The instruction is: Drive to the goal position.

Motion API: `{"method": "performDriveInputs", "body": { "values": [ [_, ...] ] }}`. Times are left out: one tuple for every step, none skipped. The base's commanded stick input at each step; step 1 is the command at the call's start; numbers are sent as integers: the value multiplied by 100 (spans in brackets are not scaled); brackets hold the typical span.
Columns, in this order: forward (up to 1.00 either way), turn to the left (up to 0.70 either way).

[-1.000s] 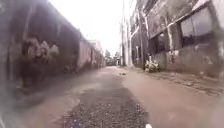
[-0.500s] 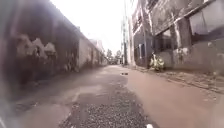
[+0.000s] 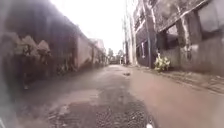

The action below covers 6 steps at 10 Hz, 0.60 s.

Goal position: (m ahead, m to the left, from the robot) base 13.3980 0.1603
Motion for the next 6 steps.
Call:
{"method": "performDriveInputs", "body": {
  "values": [
    [100, 0],
    [100, 0],
    [100, 0],
    [100, 0],
    [100, 0],
    [100, 0]
  ]
}}
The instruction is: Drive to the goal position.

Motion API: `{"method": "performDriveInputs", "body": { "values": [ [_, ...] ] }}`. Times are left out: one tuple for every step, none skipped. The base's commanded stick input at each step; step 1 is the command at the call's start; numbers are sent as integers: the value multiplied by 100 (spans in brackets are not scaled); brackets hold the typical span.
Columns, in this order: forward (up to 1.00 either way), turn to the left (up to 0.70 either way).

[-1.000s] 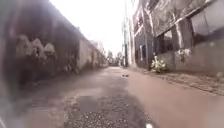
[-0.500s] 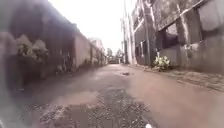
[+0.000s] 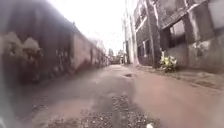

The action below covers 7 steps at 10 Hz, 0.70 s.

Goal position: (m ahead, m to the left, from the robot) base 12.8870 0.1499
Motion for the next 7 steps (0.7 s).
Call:
{"method": "performDriveInputs", "body": {
  "values": [
    [100, 0],
    [100, 0],
    [100, 0],
    [100, 0],
    [100, 0],
    [100, 0],
    [100, 0]
  ]
}}
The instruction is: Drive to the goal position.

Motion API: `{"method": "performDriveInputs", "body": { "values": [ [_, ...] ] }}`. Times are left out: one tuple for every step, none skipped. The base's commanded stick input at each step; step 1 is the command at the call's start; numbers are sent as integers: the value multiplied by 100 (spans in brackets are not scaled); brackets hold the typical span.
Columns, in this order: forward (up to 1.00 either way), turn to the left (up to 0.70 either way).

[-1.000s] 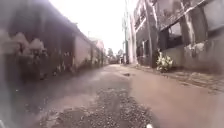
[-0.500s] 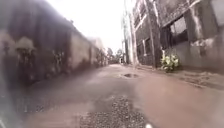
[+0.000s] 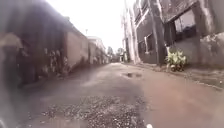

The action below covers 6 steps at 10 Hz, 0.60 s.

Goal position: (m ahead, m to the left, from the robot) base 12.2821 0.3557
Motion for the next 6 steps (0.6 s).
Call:
{"method": "performDriveInputs", "body": {
  "values": [
    [100, 0],
    [100, 0],
    [100, 0],
    [100, 0],
    [100, 0],
    [100, 0]
  ]
}}
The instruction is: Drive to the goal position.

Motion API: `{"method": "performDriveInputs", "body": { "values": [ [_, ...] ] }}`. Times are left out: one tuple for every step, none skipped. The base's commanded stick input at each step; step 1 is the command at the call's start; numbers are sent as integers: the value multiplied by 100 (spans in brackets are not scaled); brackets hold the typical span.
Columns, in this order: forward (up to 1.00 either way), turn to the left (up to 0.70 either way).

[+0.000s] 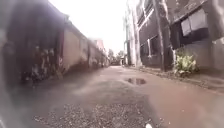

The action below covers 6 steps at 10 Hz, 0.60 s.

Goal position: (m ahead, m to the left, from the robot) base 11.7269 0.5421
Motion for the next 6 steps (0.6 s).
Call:
{"method": "performDriveInputs", "body": {
  "values": [
    [100, 0],
    [100, 0],
    [100, 0],
    [100, 0],
    [100, 0],
    [100, 0]
  ]
}}
